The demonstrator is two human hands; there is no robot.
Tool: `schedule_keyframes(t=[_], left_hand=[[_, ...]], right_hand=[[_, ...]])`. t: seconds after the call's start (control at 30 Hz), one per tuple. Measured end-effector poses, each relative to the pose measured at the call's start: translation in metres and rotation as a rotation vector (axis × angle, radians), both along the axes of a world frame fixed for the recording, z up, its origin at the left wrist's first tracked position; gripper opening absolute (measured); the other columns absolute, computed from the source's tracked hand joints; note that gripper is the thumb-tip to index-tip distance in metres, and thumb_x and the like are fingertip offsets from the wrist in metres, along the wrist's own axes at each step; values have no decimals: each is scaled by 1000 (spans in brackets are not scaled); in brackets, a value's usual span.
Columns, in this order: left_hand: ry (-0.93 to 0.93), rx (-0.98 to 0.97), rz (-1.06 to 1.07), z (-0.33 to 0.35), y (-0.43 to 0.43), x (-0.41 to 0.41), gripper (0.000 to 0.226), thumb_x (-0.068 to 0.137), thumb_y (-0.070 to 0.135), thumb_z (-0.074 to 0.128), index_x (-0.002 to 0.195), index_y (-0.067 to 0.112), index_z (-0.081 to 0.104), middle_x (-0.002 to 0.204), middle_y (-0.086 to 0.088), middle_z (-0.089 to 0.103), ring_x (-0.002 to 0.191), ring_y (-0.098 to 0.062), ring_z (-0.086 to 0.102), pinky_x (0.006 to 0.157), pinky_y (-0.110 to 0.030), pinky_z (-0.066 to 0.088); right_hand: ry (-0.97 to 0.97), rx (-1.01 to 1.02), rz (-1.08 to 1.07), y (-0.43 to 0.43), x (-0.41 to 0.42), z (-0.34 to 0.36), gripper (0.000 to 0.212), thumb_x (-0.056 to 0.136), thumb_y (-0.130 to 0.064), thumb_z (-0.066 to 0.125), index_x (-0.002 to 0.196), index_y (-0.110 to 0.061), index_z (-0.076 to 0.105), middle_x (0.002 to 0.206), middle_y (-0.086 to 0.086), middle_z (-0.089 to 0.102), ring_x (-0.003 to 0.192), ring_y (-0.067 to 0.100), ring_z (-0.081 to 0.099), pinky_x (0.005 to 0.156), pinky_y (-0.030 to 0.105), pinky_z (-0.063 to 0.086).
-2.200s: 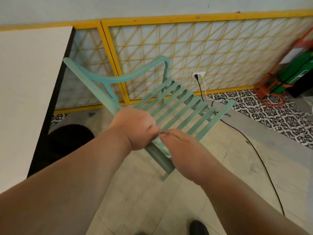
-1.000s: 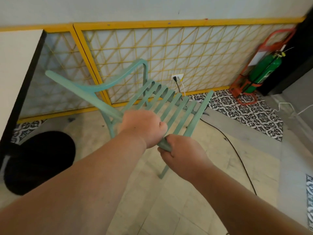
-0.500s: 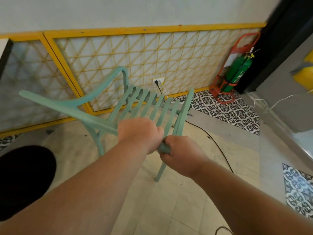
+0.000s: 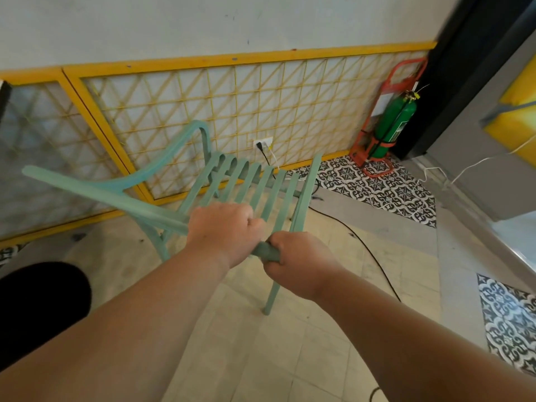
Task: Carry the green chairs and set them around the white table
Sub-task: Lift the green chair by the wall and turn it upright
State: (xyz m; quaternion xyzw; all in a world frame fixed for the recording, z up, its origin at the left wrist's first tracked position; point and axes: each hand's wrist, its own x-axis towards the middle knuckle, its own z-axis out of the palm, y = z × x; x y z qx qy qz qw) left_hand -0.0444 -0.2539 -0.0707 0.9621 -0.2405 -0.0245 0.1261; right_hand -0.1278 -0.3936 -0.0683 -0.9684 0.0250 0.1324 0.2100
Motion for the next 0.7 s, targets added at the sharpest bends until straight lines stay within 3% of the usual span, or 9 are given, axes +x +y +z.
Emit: schedule_keyframes(t=[0.07, 0.13, 0.27, 0.37, 0.5, 0.6, 0.7], left_hand=[[101, -203, -3, 10, 11, 3, 28, 84, 43, 38, 75, 26, 58, 74, 8, 58, 70, -15, 55, 66, -37, 44], [137, -305, 18, 22, 34, 18, 22, 91, 46, 48, 95, 31, 64, 97, 13, 63, 86, -13, 59, 78, -39, 49], [-30, 110, 107, 28, 111, 83, 71, 81, 80, 31, 128, 37, 63, 135, -1, 63, 125, -29, 54, 101, -48, 42], [93, 314, 168, 11, 154, 114, 96, 64, 101, 12, 105, 39, 73, 123, 2, 69, 118, -28, 59, 97, -43, 46], [13, 406, 138, -8, 157, 125, 83, 66, 82, 5, 73, 32, 71, 84, 9, 68, 85, -17, 64, 78, -36, 53], [-34, 432, 131, -9, 157, 127, 78, 70, 74, 6, 69, 27, 69, 76, 9, 64, 77, -15, 60, 70, -33, 46], [-53, 453, 133, -13, 159, 127, 77, 73, 70, 5, 69, 27, 68, 75, 8, 63, 74, -13, 58, 65, -32, 40]], right_hand=[[13, 12, 0, -1, 0, 1, 14, 93, -35, 52, 87, -25, 59, 76, -3, 61, 69, 18, 59, 58, 34, 49], [25, 12, -3, -2, 0, 2, 13, 93, -35, 52, 89, -26, 60, 77, -4, 62, 70, 18, 60, 60, 34, 53], [44, 1, -1, -1, 1, 3, 14, 93, -35, 51, 90, -25, 61, 76, -4, 60, 68, 15, 59, 54, 30, 47], [42, -1, 0, -1, 2, 4, 14, 94, -35, 51, 88, -25, 60, 76, -4, 60, 67, 14, 58, 53, 29, 45], [43, 17, 1, 0, 2, 5, 13, 94, -34, 52, 90, -25, 61, 79, -4, 62, 71, 17, 60, 61, 34, 52], [77, 12, 10, 0, 4, 10, 15, 95, -40, 56, 92, -26, 58, 82, -4, 61, 73, 16, 59, 62, 34, 53], [149, -59, 34, 5, 8, 19, 42, 86, -68, 62, 93, -27, 55, 83, -6, 58, 71, 13, 55, 58, 30, 42]])
